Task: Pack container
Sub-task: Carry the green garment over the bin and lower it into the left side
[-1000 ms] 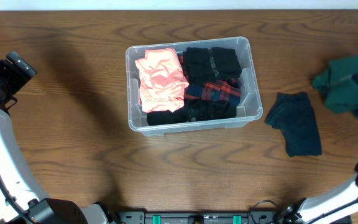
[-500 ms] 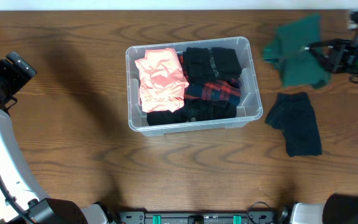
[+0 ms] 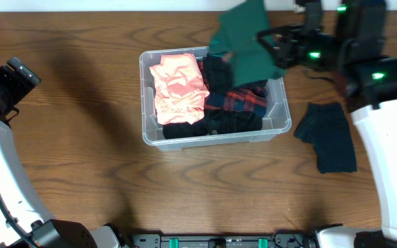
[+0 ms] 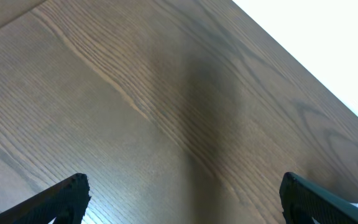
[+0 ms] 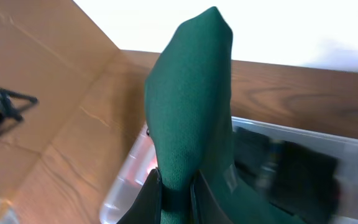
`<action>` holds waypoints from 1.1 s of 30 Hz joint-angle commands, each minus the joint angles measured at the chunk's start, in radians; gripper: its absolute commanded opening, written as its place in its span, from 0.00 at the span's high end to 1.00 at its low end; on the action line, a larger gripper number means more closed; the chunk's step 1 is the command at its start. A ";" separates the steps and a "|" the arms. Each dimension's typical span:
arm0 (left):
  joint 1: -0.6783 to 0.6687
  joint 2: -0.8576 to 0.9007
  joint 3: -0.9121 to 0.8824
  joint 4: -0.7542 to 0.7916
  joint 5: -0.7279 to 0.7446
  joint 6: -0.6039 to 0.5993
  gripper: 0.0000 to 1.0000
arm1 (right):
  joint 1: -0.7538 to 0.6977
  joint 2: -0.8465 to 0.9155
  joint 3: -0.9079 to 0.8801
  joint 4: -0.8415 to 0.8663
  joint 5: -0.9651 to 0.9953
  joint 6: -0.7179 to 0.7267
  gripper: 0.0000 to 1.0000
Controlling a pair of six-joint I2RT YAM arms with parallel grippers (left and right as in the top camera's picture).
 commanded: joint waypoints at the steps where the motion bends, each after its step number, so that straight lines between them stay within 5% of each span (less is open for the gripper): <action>1: 0.003 0.006 0.001 0.004 0.009 0.009 0.02 | 0.109 0.005 0.018 0.039 0.195 0.272 0.99; 7: 0.003 0.006 0.001 0.004 0.009 0.009 0.02 | 0.270 0.038 0.017 0.058 0.426 0.497 0.99; 16: 0.003 0.006 0.001 0.004 0.009 0.009 0.02 | 0.423 0.124 0.017 0.076 0.470 0.769 0.99; 33: 0.003 0.006 0.001 0.004 0.009 0.009 0.02 | 0.567 0.198 0.014 0.083 0.541 0.990 0.99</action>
